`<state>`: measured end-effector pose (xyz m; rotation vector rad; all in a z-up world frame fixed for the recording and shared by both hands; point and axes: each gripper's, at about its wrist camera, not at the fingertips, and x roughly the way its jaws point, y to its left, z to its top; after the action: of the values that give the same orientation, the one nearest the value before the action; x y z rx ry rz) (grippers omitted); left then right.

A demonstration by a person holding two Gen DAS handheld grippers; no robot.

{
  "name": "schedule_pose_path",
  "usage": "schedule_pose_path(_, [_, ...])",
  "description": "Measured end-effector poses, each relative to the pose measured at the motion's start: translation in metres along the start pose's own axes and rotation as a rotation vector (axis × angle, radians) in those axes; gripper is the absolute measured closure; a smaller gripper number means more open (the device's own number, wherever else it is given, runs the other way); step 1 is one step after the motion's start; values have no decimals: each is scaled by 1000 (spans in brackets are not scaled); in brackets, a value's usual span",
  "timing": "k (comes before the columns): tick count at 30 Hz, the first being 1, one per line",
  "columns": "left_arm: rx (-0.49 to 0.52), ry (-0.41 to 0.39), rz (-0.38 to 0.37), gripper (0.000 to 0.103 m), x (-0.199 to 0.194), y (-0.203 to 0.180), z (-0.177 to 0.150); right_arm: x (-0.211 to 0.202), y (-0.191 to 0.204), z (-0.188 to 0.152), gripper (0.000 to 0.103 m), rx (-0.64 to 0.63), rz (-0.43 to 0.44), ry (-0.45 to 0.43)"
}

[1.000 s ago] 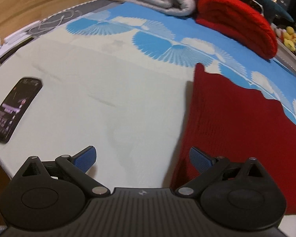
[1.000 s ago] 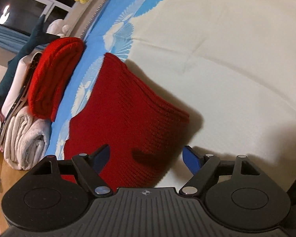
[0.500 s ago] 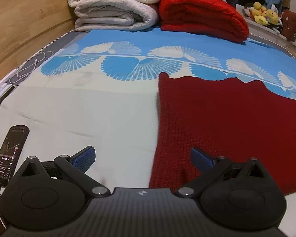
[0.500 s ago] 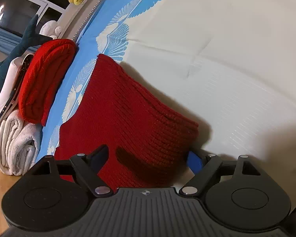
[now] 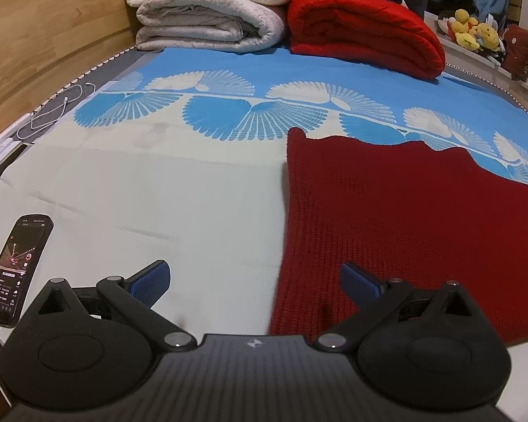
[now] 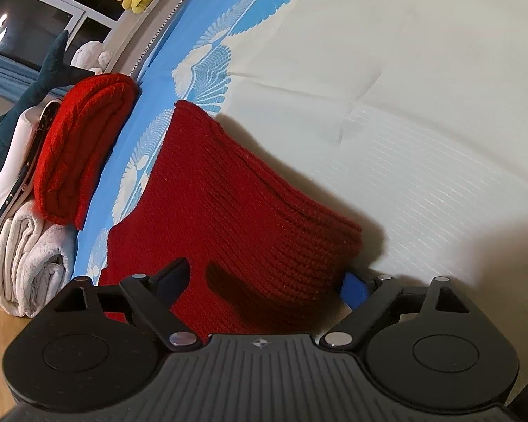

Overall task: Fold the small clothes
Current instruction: 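Move the right gripper to the other side edge of the sweater, then grasp the other side edge with the right gripper and fold it over, release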

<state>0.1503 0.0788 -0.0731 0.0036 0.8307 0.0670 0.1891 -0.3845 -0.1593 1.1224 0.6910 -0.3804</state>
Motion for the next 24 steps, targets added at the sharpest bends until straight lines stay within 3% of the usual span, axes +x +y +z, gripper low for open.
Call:
schedule_pose_path(8, [-41, 26, -19, 1, 3, 9, 3, 3, -2, 2, 9, 52, 23, -27])
schedule_pose_path(9, [-58, 32, -16, 1, 4, 13, 4, 4, -1, 2, 14, 41, 22, -29])
schedule_pose_path(10, [-78, 38, -8, 1, 6, 18, 5, 3, 2, 1, 60, 13, 3, -37])
schedule_pose_path(11, [-99, 43, -1, 1, 7, 22, 7, 0, 4, 1, 80, -15, -28, -57])
schedule_pose_path(13, [-156, 54, 8, 1, 9, 35, 10, -5, 2, 1, 82, 20, 18, -68])
schedule_pose_path(16, [-224, 63, 4, 1, 8, 53, 16, -8, 11, -1, 83, -40, 0, -92])
schedule_pose_path(24, [-421, 47, 25, 1, 2, 101, 27, 2, 38, -9, 86, -141, -157, -146])
